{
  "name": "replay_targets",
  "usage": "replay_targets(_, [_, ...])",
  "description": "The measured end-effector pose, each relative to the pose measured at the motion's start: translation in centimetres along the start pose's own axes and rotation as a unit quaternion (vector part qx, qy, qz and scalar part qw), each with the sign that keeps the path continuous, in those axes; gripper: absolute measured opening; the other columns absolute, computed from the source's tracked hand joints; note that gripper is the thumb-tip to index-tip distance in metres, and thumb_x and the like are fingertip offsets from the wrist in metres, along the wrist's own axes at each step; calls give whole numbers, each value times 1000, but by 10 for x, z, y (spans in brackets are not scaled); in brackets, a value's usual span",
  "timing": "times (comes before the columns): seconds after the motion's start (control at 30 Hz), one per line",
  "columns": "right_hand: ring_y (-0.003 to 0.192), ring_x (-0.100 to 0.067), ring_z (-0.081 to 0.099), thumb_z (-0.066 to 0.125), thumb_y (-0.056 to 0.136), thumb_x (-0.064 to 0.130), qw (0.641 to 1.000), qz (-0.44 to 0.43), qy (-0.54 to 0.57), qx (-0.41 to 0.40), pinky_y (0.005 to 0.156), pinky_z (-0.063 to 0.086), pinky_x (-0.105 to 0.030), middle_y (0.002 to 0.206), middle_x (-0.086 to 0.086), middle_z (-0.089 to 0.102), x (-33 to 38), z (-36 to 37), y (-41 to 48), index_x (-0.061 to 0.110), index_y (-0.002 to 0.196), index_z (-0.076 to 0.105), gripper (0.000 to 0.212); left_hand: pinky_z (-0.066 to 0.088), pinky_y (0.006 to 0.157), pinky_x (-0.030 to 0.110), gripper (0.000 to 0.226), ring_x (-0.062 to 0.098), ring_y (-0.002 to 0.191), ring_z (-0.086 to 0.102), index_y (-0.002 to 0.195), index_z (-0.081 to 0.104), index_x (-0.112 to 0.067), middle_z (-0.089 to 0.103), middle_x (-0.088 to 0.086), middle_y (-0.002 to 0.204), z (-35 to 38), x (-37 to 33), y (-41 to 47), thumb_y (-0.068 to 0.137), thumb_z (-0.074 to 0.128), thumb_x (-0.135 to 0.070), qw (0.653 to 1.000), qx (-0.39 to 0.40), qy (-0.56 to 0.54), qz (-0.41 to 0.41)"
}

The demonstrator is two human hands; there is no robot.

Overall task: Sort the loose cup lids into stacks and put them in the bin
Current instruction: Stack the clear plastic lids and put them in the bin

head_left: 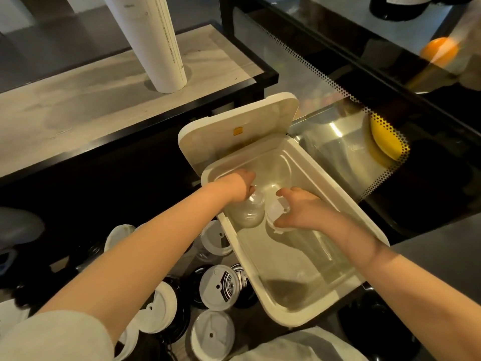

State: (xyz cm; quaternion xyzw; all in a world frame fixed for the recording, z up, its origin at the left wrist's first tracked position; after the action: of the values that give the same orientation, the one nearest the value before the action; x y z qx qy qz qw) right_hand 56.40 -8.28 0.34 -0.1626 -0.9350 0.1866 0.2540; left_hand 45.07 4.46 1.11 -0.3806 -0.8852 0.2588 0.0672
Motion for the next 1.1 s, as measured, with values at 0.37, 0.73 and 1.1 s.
replay_targets(0.37, [114, -20, 51, 70, 76, 39, 1000, -2, 22, -5, 82, 39, -24, 125, -1, 46, 2, -3, 0, 26, 138, 38, 71, 41, 94, 30, 70, 24, 126, 45, 148, 25, -22, 33, 5, 150, -5, 5, -35, 88, 61, -34, 997, -25, 19, 70])
replay_targets(0.73, [116, -20, 50, 70, 75, 40, 1000, -14, -10, -6, 85, 40, -23, 128, 2, 44, 1, -7, -6, 29, 139, 37, 73, 46, 63, 29, 76, 23, 81, 55, 139, 22, -4, 55, 13, 100, -13, 10, -27, 81, 70, -15, 1000, 16, -6, -7])
replay_targets(1.1, [111, -22, 51, 72, 74, 41, 998, -36, -39, 21, 82, 41, -25, 123, -2, 46, -14, -6, -19, 24, 133, 42, 68, 44, 78, 32, 68, 30, 109, 55, 136, 33, -10, 53, 14, 126, -9, -20, -2, 81, 71, -22, 998, -25, -34, 43])
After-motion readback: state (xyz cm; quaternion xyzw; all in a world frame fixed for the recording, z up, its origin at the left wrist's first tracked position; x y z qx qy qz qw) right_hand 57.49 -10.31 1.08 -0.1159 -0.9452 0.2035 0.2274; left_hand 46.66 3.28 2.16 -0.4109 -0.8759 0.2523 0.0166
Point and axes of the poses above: each hand's wrist, its own y-axis towards the middle knuckle, its own z-axis out of the palm, x = y × z, the point moved 1 cm from there along y, towards the middle knuckle
